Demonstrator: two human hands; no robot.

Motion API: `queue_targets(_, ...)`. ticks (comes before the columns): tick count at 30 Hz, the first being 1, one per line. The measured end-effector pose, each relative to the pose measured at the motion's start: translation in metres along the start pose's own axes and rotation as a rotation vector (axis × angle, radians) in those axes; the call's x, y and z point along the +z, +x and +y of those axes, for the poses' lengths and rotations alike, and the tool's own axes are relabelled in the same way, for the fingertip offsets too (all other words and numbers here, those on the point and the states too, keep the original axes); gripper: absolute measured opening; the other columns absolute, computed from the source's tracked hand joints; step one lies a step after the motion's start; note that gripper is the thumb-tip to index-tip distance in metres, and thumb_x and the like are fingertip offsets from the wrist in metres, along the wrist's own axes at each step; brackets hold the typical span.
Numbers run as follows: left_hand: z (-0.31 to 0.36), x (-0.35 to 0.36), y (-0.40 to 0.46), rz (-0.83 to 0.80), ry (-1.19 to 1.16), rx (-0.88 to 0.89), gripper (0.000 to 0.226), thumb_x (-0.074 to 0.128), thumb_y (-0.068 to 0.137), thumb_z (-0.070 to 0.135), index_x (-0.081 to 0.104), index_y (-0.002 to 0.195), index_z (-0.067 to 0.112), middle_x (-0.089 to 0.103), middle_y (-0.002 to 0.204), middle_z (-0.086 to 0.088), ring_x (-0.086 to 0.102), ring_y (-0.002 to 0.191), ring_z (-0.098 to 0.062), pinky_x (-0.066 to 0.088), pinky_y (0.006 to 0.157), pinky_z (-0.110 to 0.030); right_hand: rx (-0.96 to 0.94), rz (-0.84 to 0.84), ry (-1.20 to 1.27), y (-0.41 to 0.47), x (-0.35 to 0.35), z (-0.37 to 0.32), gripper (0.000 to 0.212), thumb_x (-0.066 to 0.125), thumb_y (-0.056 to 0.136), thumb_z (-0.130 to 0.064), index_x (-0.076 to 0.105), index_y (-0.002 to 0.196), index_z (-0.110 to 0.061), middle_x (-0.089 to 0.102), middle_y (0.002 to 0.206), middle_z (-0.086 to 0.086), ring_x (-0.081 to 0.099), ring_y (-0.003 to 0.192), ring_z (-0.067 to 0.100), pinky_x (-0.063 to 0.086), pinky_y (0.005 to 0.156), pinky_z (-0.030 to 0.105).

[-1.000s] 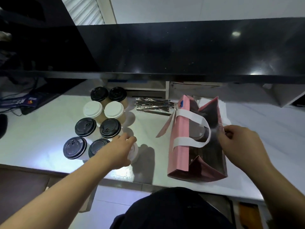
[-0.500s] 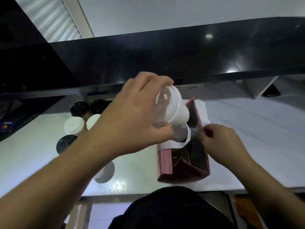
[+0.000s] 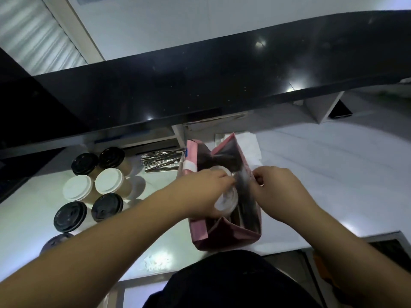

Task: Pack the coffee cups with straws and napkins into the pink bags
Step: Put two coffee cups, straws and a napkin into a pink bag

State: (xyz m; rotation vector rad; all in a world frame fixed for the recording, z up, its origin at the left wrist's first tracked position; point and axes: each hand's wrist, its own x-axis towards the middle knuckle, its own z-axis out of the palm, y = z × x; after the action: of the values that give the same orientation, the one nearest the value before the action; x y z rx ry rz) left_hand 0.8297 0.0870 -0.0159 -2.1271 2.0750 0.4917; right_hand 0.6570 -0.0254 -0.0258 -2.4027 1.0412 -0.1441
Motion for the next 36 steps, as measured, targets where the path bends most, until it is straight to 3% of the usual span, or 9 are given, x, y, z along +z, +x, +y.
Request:
queue_targets(4,0.003,0.015,0.008,-0.083,0.011,-0.009,0.056,0.073,0.085,0.022,0.054,0.138,0.02,0.061,0.128,0.0,0.063,0.111,-0.024,0.059,0.088,-0.044,-0.007,0.002,0.014,0.001,0.002,0.002,0.041,0.05,0.099,-0.04,0.055,0.066,-0.016,0.058,0.056,0.002,0.055,0.053,0.02,0.036,0.046,0.034)
queue_targets(10,0.002,0.03,0.012,-0.105,0.027,0.049,0.08,0.07,0.081,-0.003,0.045,0.153,0.021,0.05,0.135,-0.005,0.057,0.117,-0.029,0.057,0.09,-0.043,-0.01,0.007,0.031,0.0,0.003,0.005,0.04,0.051,0.099,-0.035,0.053,0.065,-0.013,0.054,0.053,0.003,0.052,0.052,0.022,0.033,0.046,0.034)
queue_targets(20,-0.002,0.045,0.014,-0.057,0.015,0.107,0.089,0.076,0.076,-0.003,0.044,0.154,0.025,0.048,0.14,-0.001,0.047,0.124,-0.025,0.054,0.092,-0.04,0.004,-0.006,0.047,0.0,0.001,0.001,0.038,0.052,0.098,-0.034,0.053,0.066,-0.014,0.055,0.055,0.003,0.053,0.053,0.023,0.041,0.05,0.04)
queue_targets(24,-0.002,0.055,0.016,-0.037,0.053,0.148,0.08,0.07,0.087,0.0,0.041,0.157,0.025,0.045,0.149,0.0,0.046,0.127,-0.024,0.054,0.094,-0.041,0.017,-0.004,0.047,0.0,0.001,-0.003,0.033,0.052,0.096,-0.033,0.056,0.068,-0.015,0.06,0.058,0.002,0.056,0.057,0.022,0.048,0.054,0.042)
queue_targets(30,-0.011,0.058,0.017,-0.06,-0.033,0.127,0.079,0.08,0.084,0.027,0.043,0.154,0.027,0.055,0.144,0.0,0.055,0.125,-0.024,0.053,0.1,-0.041,0.051,-0.019,0.009,0.002,0.0,-0.007,0.026,0.056,0.089,-0.031,0.056,0.069,-0.015,0.058,0.058,0.001,0.054,0.055,0.021,0.041,0.048,0.036)
queue_targets(32,-0.012,0.061,0.016,-0.067,-0.03,0.152,0.071,0.076,0.087,0.018,0.048,0.152,0.025,0.054,0.146,0.001,0.056,0.126,-0.025,0.053,0.1,-0.043,0.074,-0.042,-0.01,0.004,0.0,-0.01,0.025,0.055,0.09,-0.032,0.058,0.072,-0.014,0.061,0.06,0.001,0.057,0.057,0.022,0.045,0.049,0.037)
queue_targets(36,-0.012,0.069,0.016,-0.042,0.055,0.221,0.064,0.059,0.095,0.002,0.048,0.153,0.024,0.053,0.145,0.0,0.056,0.124,-0.026,0.052,0.097,-0.039,0.091,-0.06,-0.032,0.008,0.007,-0.016,0.028,0.053,0.092,-0.031,0.053,0.07,-0.013,0.058,0.06,0.002,0.055,0.056,0.022,0.034,0.046,0.033)
